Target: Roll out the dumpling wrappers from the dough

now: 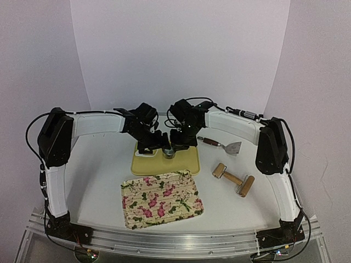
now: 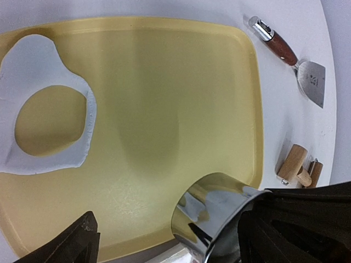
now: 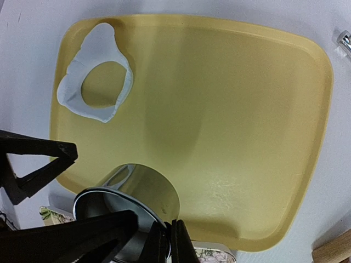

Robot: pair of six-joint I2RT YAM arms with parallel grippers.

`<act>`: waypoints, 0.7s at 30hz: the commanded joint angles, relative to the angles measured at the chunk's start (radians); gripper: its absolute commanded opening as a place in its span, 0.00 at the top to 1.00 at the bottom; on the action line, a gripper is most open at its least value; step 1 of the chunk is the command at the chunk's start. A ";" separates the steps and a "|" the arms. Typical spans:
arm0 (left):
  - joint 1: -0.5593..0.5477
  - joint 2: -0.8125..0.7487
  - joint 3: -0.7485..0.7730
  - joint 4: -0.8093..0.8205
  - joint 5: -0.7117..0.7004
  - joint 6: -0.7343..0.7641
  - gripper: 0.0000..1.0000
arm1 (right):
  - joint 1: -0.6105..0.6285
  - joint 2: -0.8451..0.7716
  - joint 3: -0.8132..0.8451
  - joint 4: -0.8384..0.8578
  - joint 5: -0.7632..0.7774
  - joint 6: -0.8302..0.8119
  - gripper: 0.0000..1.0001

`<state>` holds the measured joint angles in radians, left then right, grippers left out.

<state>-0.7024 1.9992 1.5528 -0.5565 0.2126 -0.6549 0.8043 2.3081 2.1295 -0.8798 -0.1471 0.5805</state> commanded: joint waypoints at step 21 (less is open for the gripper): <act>-0.027 -0.083 -0.009 0.088 -0.123 0.111 0.09 | -0.030 0.055 0.097 -0.066 0.112 0.018 1.00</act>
<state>-0.7277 2.0745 1.6056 -0.5997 0.0931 -0.6205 0.8131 2.3623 2.2101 -0.9135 -0.0677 0.5788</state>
